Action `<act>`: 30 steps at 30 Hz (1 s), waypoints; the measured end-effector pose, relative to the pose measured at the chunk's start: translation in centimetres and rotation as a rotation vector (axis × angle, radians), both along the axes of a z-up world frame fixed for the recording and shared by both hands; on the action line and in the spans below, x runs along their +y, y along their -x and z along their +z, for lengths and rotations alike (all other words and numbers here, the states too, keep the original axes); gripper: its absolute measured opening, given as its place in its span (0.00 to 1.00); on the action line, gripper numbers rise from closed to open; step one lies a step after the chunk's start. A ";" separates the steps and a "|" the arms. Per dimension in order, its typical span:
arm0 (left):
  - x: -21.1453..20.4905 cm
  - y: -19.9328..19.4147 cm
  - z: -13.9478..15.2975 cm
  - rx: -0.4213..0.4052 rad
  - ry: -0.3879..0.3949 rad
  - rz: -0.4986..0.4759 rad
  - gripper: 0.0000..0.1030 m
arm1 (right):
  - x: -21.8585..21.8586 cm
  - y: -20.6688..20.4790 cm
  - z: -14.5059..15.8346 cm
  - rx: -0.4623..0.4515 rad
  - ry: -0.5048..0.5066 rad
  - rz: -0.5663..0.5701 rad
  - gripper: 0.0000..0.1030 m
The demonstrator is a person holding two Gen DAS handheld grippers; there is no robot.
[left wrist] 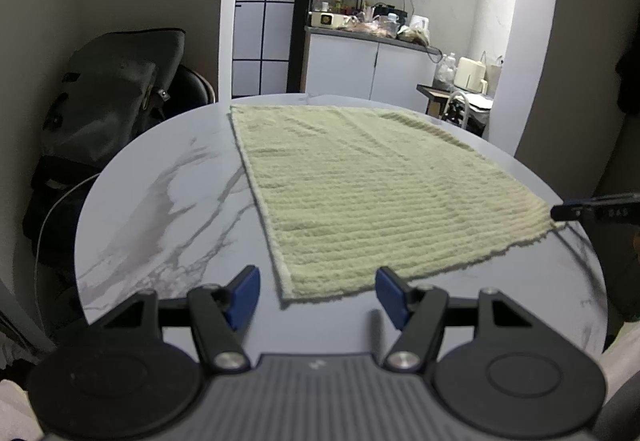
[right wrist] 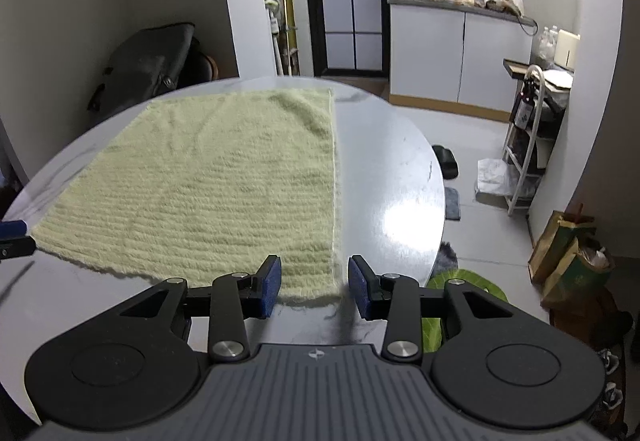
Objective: Fold towel
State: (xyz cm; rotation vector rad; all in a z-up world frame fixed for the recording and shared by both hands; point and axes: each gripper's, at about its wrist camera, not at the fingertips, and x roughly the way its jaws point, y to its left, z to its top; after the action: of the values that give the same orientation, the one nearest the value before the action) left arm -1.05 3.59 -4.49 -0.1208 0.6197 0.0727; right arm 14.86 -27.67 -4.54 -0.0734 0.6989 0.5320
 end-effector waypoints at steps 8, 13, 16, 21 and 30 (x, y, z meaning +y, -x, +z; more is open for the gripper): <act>-0.2 0.2 -0.2 -0.021 -0.021 -0.011 0.64 | 0.1 -0.1 0.0 -0.020 0.003 0.014 0.40; -0.4 0.1 -0.3 -0.030 -0.036 -0.005 0.53 | 0.1 -0.2 0.1 -0.033 0.005 0.025 0.40; -0.7 -0.1 -0.3 -0.027 -0.048 -0.006 0.40 | 0.2 -0.3 0.1 -0.041 0.006 0.031 0.40; -0.5 -0.1 -0.3 -0.030 -0.056 0.019 0.27 | 0.1 0.6 -0.7 -0.057 0.011 0.041 0.38; -0.7 -0.7 -0.2 -0.015 -0.083 0.018 0.27 | 0.5 0.6 -0.7 -0.060 0.025 0.042 0.38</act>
State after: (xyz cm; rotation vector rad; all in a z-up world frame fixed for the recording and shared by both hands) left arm -0.40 2.87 -4.70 -0.0468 0.6001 0.1143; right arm 14.28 -27.20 -5.24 -0.1276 0.6466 0.5589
